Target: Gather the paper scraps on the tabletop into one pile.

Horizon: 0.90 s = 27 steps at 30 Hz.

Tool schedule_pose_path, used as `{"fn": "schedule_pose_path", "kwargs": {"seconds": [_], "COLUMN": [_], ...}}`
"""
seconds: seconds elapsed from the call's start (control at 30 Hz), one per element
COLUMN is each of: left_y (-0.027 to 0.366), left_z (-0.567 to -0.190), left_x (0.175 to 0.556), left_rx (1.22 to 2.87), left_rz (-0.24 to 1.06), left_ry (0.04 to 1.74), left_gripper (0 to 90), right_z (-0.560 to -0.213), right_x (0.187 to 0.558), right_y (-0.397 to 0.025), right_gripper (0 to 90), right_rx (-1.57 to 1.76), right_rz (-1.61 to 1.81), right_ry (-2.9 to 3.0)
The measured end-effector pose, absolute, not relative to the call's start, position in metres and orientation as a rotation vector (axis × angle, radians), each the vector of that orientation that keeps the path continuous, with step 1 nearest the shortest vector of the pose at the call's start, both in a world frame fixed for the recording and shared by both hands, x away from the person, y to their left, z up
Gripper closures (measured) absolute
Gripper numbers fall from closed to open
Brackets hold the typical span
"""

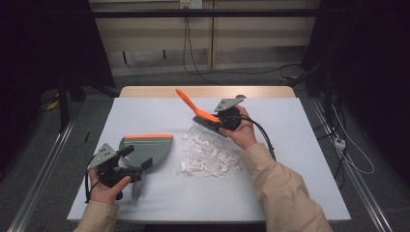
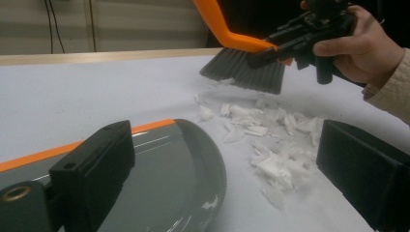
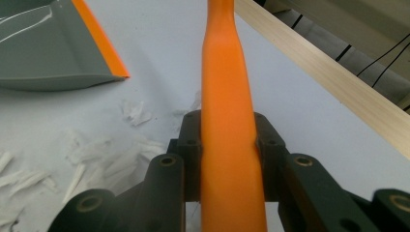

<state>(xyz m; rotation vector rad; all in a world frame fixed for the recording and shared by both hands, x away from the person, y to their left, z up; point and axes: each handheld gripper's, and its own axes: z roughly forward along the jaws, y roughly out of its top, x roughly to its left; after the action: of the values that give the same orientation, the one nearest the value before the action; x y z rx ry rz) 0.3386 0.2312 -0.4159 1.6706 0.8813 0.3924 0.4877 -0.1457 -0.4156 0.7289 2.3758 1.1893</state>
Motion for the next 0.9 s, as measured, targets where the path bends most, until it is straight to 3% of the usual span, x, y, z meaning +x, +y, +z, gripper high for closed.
{"fn": "schedule_pose_path", "kwargs": {"seconds": [0.43, 0.9], "left_y": [0.236, 0.245], "left_z": [-0.416, -0.414], "left_x": [0.338, 0.339], "left_rx": [1.650, 1.643], "left_rz": [0.399, 0.406], "left_ry": [0.906, 0.907], "left_gripper": [6.1, 6.1], "right_z": [-0.433, -0.425], "right_x": [0.518, 0.473], "right_y": [-0.117, -0.124], "right_gripper": [71.8, 71.8], "right_rx": [0.625, 0.343], "right_rz": [1.078, 1.076], "right_ry": [2.421, 2.616]}}
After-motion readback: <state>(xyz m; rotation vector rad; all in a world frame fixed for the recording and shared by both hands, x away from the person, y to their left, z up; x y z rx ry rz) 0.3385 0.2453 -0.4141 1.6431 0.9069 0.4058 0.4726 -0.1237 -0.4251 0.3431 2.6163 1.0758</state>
